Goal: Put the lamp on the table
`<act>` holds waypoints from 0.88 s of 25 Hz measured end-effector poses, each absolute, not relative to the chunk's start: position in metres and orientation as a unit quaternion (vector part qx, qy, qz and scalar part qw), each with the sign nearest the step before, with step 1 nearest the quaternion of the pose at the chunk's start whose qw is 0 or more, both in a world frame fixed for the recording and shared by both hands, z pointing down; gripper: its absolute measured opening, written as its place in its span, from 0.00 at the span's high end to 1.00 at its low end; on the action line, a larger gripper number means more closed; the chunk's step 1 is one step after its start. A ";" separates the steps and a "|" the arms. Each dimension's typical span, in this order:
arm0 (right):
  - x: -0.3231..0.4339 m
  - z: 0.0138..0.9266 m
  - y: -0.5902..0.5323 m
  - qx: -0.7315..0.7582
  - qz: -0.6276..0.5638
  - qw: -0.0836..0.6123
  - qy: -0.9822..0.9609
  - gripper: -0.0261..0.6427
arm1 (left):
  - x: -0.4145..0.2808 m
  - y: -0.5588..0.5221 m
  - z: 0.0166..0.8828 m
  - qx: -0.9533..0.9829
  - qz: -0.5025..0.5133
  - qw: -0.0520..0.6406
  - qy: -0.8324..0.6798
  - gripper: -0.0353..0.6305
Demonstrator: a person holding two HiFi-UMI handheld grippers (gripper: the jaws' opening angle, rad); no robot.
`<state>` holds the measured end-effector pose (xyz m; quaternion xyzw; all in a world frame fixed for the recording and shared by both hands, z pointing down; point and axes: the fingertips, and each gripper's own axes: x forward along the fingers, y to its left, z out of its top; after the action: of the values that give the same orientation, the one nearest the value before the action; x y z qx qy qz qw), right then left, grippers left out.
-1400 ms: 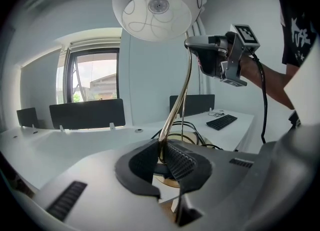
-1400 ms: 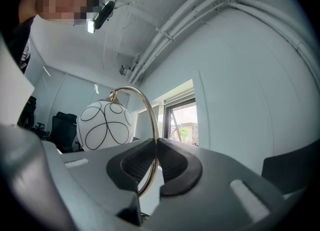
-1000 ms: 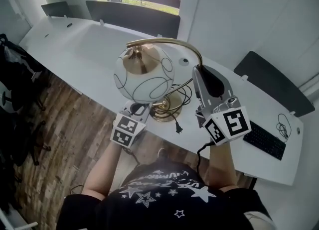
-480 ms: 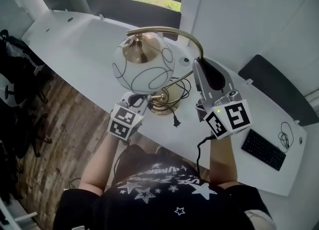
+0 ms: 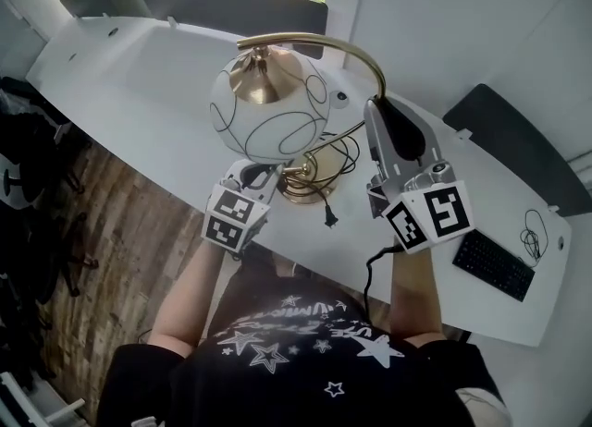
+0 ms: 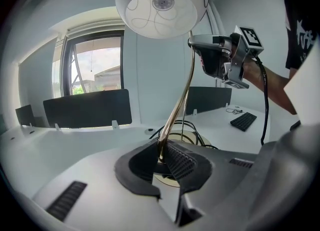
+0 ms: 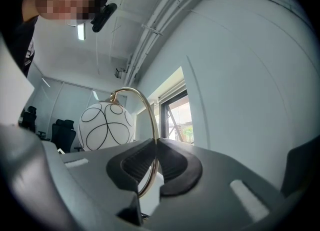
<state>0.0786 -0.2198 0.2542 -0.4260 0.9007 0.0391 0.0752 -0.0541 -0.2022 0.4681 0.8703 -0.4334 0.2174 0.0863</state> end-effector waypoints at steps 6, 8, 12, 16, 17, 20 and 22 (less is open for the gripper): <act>0.073 0.253 -0.240 -0.444 0.035 0.077 0.892 0.92 | -0.063 -0.228 0.465 0.875 0.213 0.083 -0.426 0.88; 0.068 0.252 -0.248 -0.452 0.033 0.078 0.888 0.92 | -0.070 -0.239 0.462 0.876 0.213 0.078 -0.425 0.88; 0.057 0.247 -0.263 -0.467 0.036 0.081 0.880 0.92 | -0.084 -0.263 0.456 0.882 0.212 0.069 -0.416 0.88; 0.047 0.240 -0.276 -0.486 0.044 0.080 0.869 0.92 | -0.093 -0.288 0.448 0.891 0.208 0.061 -0.400 0.88; 0.046 0.238 -0.279 -0.491 0.046 0.079 0.866 0.92 | -0.094 -0.293 0.447 0.893 0.208 0.058 -0.395 0.88; 0.046 0.235 -0.291 -0.504 0.051 0.080 0.858 0.92 | -0.093 -0.313 0.444 0.900 0.210 0.050 -0.379 0.88; 0.055 0.237 -0.309 -0.518 0.051 0.078 0.850 0.92 | -0.084 -0.337 0.446 0.906 0.212 0.046 -0.362 0.88</act>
<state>0.0549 -0.3092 0.2368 -0.5178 0.8504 0.0510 0.0781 -0.0842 -0.3367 0.4458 0.9064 -0.3623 0.2121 0.0456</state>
